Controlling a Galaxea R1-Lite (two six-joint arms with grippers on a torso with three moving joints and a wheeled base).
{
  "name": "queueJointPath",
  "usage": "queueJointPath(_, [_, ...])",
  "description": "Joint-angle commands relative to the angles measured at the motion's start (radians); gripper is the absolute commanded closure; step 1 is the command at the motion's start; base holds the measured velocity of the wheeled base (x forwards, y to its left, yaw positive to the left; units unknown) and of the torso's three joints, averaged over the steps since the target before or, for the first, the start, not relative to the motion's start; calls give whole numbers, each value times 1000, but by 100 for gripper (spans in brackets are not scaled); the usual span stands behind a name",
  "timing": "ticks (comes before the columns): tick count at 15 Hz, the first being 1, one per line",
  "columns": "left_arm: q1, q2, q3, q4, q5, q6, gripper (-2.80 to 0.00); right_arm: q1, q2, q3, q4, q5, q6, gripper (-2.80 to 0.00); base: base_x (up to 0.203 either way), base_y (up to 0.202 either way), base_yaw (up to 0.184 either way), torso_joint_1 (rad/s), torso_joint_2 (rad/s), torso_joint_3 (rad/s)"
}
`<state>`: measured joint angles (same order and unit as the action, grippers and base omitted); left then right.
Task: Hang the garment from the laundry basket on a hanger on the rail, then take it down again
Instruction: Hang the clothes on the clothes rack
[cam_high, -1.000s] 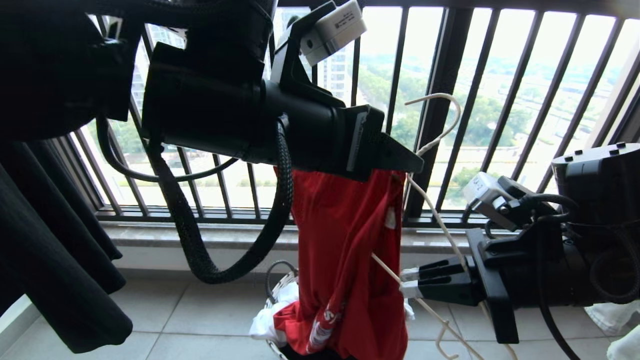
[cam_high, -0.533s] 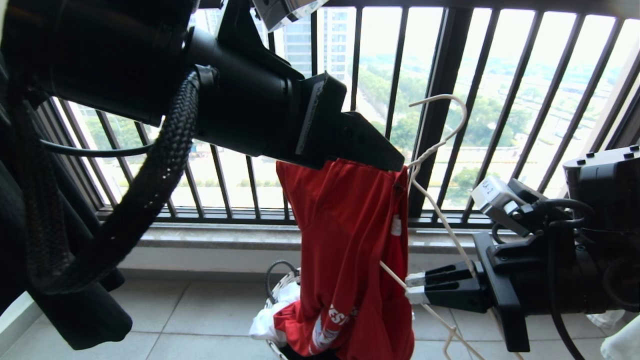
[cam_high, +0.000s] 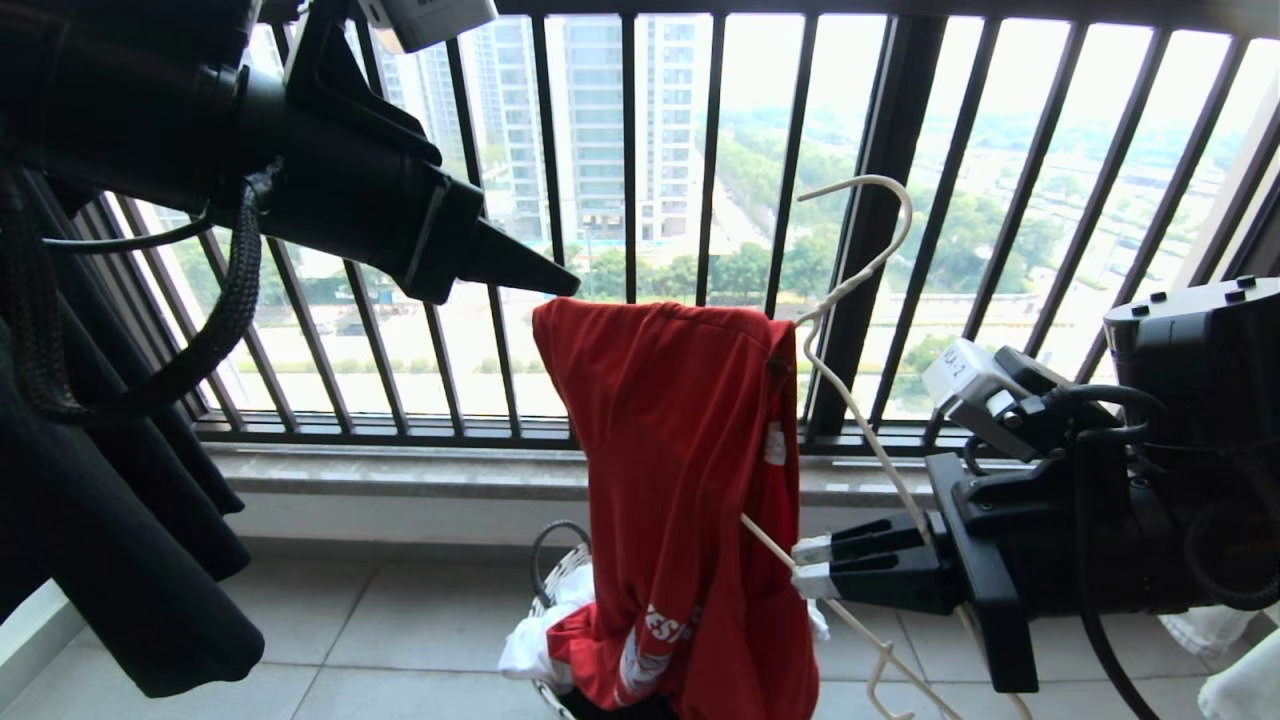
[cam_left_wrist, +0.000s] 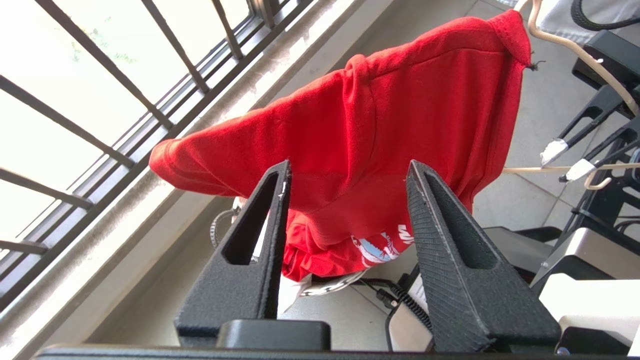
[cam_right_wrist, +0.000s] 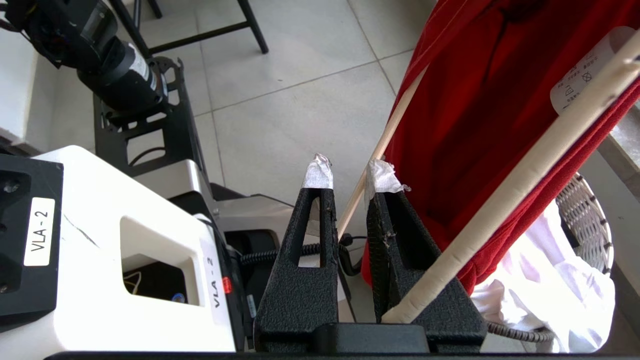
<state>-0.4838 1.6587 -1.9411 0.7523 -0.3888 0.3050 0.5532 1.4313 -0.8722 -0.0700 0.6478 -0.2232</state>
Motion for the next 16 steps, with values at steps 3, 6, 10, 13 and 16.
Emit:
queueJointPath(3, [66,-15,9,76,-163,98,0,59,73,-43,2,-13,-31,0,0,0,0,0,0,0])
queueJointPath(6, [101,-56,66,211,-262,282,0,93,107,-47,4,-34,-89,0,0,0,0,0,0,0])
queueJointPath(10, [105,-88,118,221,-271,335,0,93,130,-36,9,-48,-181,0,0,0,0,0,0,0])
queueJointPath(13, [105,-112,188,222,-268,364,0,78,126,-31,52,-72,-280,0,0,0,0,0,0,0])
queueJointPath(16, [102,-122,219,222,-266,378,0,33,122,-43,66,-73,-372,0,0,0,0,0,0,0])
